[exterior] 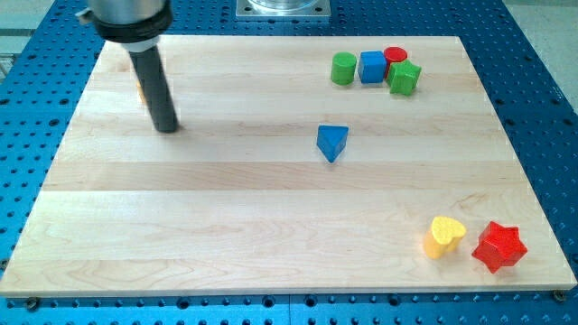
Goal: Place your arm vertically above the hexagon
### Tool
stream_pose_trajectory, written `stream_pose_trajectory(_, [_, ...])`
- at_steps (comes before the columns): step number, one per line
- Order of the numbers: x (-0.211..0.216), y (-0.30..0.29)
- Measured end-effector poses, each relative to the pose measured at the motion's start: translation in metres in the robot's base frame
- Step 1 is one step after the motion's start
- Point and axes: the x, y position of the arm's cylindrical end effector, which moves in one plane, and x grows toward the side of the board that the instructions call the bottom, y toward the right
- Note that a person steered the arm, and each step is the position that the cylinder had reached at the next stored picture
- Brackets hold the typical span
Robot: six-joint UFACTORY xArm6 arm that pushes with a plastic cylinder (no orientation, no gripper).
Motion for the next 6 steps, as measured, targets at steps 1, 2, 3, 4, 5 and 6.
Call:
stream_pose_trajectory(1, [0.004, -0.046])
stream_pose_trajectory(2, [-0.009, -0.056])
stream_pose_trajectory(3, [-0.044, -0.055])
stream_pose_trajectory(4, [-0.072, -0.048])
stream_pose_trajectory(5, [-0.089, -0.032])
stream_pose_trajectory(6, [-0.099, -0.021])
